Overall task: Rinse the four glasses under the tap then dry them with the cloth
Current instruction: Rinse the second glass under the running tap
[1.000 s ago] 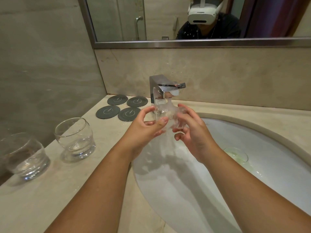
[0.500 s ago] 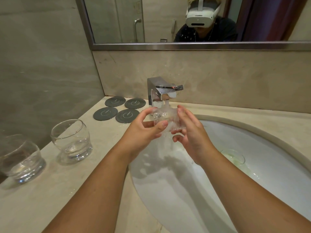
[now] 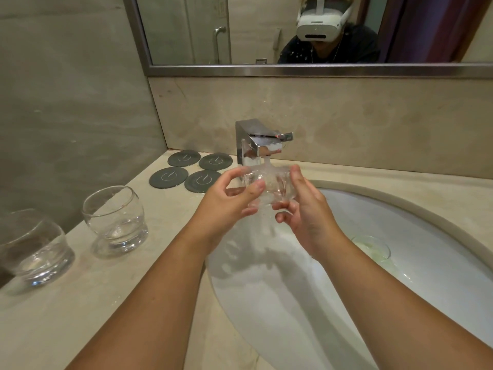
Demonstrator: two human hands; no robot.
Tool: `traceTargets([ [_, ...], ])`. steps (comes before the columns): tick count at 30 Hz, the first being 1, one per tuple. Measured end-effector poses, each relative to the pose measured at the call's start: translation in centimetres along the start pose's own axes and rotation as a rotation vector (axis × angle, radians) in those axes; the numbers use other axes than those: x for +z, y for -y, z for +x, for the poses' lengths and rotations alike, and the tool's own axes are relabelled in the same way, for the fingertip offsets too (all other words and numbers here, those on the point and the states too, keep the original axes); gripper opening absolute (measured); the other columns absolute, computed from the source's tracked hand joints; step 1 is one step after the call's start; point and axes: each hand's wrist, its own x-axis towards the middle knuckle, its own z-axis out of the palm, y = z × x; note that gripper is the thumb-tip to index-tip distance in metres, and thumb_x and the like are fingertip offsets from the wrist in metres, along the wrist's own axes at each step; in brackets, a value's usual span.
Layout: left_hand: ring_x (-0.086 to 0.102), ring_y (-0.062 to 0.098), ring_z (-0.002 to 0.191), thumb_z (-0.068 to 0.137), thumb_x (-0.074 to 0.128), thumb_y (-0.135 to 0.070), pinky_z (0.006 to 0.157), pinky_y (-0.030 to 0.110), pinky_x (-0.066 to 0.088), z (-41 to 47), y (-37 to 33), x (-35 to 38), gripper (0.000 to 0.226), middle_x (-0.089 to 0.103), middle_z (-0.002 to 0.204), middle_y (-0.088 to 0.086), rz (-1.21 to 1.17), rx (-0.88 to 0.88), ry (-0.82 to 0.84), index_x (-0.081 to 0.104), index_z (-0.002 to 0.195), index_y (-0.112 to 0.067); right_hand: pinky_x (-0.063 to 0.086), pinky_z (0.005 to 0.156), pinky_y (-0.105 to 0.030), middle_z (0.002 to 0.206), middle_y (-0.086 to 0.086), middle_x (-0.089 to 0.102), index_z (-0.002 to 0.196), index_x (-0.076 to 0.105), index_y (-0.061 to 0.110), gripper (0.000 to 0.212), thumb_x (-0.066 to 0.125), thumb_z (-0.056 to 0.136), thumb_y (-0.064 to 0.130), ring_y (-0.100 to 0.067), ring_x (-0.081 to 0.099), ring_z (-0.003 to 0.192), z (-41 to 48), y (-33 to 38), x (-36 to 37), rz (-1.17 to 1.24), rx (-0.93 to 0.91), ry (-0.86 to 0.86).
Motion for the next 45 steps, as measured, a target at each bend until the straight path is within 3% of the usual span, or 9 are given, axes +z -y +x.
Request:
traceTargets([
  [4, 0.077, 0.025, 0.107, 0.073, 0.085, -0.058, 0.084, 0.029, 0.063, 0.26, 0.08, 0.03, 0.076, 0.082, 0.112, 0.008, -0.006, -0.027, -0.022, 0.062, 0.139, -0.027, 0.043, 0.052, -0.029, 0.095, 0.000, 0.074, 0.134, 0.069, 0.020, 0.042, 0.075, 0.096, 0.036, -0.018, 0.059, 0.064, -0.01, -0.13, 0.01, -0.021, -0.059, 0.000],
  [8, 0.074, 0.008, 0.117, 0.079, 0.093, -0.048, 0.091, 0.023, 0.059, -0.22, 0.36, 0.08, 0.092, 0.066, 0.137, -0.006, 0.170, 0.026, 0.080, 0.043, 0.156, -0.042, 0.042, 0.049, -0.028, 0.088, -0.006, 0.068, 0.126, 0.072, 0.010, 0.047, 0.074, 0.095, 0.045, -0.017, 0.055, 0.057, 0.15, -0.18, -0.13, -0.043, -0.056, -0.078],
  [16, 0.079, 0.012, 0.100, 0.079, 0.092, -0.051, 0.095, 0.037, 0.063, 0.00, 0.25, -0.10, 0.065, 0.072, 0.125, 0.001, 0.260, 0.087, -0.018, 0.061, 0.135, -0.045, 0.040, 0.047, -0.027, 0.090, -0.004, 0.068, 0.128, 0.072, 0.018, 0.056, 0.062, 0.097, 0.064, -0.013, 0.054, 0.057, 0.41, -0.50, 0.24, -0.001, 0.140, -0.047],
  [21, 0.077, 0.011, 0.106, 0.076, 0.090, -0.057, 0.087, 0.029, 0.064, 0.27, 0.38, -0.03, 0.078, 0.073, 0.126, 0.012, 0.152, 0.048, -0.040, 0.059, 0.143, -0.031, 0.038, 0.049, -0.028, 0.095, -0.007, 0.068, 0.118, 0.074, 0.016, 0.029, 0.068, 0.101, 0.038, -0.015, 0.055, 0.057, 0.28, -0.45, 0.25, 0.011, 0.041, 0.006],
  [25, 0.075, 0.004, 0.110, 0.077, 0.092, -0.047, 0.083, 0.015, 0.056, -0.28, 0.11, 0.26, 0.085, 0.062, 0.136, -0.009, 0.264, 0.093, 0.038, 0.045, 0.149, -0.044, 0.040, 0.048, -0.028, 0.082, -0.007, 0.067, 0.114, 0.074, 0.010, 0.042, 0.073, 0.096, 0.048, -0.015, 0.053, 0.053, 0.11, -0.39, 0.36, -0.029, 0.019, -0.053],
  [33, 0.075, 0.009, 0.110, 0.074, 0.096, -0.048, 0.088, 0.035, 0.065, 0.03, 0.18, 0.26, 0.065, 0.073, 0.126, 0.003, 0.200, 0.102, -0.031, 0.064, 0.130, -0.042, 0.038, 0.049, -0.029, 0.100, -0.002, 0.070, 0.130, 0.069, 0.030, 0.036, 0.066, 0.100, 0.050, -0.016, 0.055, 0.062, 0.00, -0.39, 0.44, -0.073, -0.011, 0.012],
  [39, 0.075, 0.010, 0.113, 0.072, 0.096, -0.052, 0.091, 0.024, 0.059, -0.22, 0.08, 0.17, 0.093, 0.067, 0.134, -0.002, 0.168, 0.060, 0.048, 0.047, 0.150, -0.046, 0.039, 0.049, -0.028, 0.095, -0.004, 0.069, 0.135, 0.067, 0.026, 0.039, 0.074, 0.098, 0.036, -0.017, 0.054, 0.057, -0.18, -0.21, 0.37, -0.022, -0.071, -0.012],
  [42, 0.077, 0.010, 0.110, 0.082, 0.093, -0.028, 0.087, 0.018, 0.057, -0.43, 0.06, 0.25, 0.077, 0.064, 0.134, -0.005, 0.235, 0.109, 0.040, 0.051, 0.143, -0.049, 0.039, 0.047, -0.028, 0.092, -0.006, 0.068, 0.132, 0.067, 0.022, 0.045, 0.074, 0.095, 0.047, -0.016, 0.054, 0.056, 0.10, -0.41, 0.29, -0.055, -0.065, -0.065],
  [45, 0.076, 0.009, 0.108, 0.080, 0.095, -0.034, 0.090, 0.025, 0.060, -0.17, 0.10, 0.21, 0.068, 0.073, 0.122, 0.000, 0.196, 0.107, 0.002, 0.059, 0.136, -0.045, 0.038, 0.046, -0.028, 0.099, -0.004, 0.068, 0.129, 0.068, 0.021, 0.047, 0.069, 0.096, 0.054, -0.016, 0.053, 0.057, 0.20, -0.35, 0.16, -0.053, -0.035, -0.045],
])
